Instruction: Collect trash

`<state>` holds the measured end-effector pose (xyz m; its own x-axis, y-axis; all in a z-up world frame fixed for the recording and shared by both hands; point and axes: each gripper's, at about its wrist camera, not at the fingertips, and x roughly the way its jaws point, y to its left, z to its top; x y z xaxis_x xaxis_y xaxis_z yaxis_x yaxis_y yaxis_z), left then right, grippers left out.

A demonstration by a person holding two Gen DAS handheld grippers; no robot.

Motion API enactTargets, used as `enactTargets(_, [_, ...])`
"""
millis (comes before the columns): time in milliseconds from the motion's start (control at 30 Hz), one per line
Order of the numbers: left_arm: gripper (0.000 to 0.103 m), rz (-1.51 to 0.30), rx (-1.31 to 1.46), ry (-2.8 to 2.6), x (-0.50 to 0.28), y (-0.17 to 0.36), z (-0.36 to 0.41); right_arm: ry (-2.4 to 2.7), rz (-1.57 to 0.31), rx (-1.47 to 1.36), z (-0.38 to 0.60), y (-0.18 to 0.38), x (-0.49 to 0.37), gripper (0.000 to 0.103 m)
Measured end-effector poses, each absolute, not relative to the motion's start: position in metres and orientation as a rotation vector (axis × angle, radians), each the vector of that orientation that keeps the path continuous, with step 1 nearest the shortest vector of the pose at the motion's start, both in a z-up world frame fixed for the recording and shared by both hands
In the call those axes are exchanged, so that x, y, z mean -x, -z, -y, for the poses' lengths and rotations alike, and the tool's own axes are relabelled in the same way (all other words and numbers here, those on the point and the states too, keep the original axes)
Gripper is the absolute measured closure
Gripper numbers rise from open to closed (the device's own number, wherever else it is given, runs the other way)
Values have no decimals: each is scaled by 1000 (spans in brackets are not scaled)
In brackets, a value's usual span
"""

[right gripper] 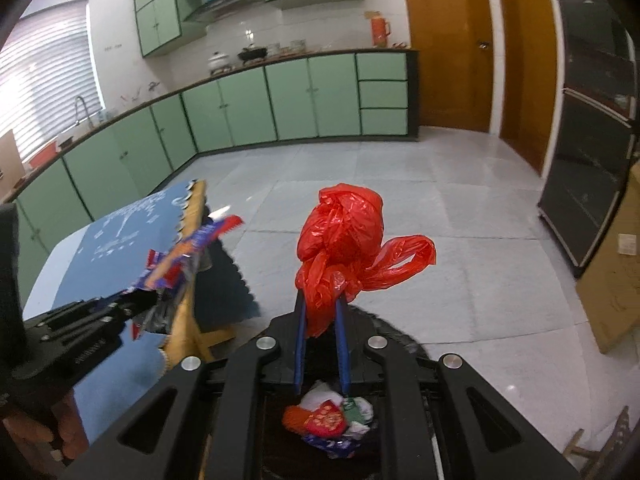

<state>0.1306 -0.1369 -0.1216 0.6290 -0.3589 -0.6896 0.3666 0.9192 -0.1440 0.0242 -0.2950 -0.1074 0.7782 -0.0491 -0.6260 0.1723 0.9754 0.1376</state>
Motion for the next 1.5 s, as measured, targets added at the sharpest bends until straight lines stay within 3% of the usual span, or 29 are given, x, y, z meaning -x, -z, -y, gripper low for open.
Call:
enactTargets(167, [89, -791, -51, 465, -126, 130, 162, 155, -666, -199, 311, 110, -11, 90])
enactTargets(333, [74, -842, -92, 490, -126, 148, 179, 173, -720, -217, 321, 132, -7, 90])
enactTargets(800, [51, -886, -82, 494, -130, 156, 170, 148, -841, -253, 322, 176, -26, 86])
enactTargets(900, [50, -888, -71, 493, -130, 154, 165, 146, -852, -246, 319, 179, -27, 80])
enactTargets(967, [50, -884, -61, 488, -130, 152, 162, 149, -852, -244, 319, 178, -26, 65])
enactTargets(1033, [50, -874, -51, 479, -130, 149, 158, 153, -844, -238, 318, 175, -27, 57])
enactTargets(1167, [49, -843, -41, 458, -127, 139, 148, 150, -830, -230, 315, 169, -27, 49])
enactTargets(1367, [43, -802, 20, 445, -123, 116, 124, 157, -775, -214, 313, 146, -22, 24])
enactTargets(1500, [38, -765, 72, 434, -119, 96, 105, 160, -738, -212, 312, 128, -19, 14])
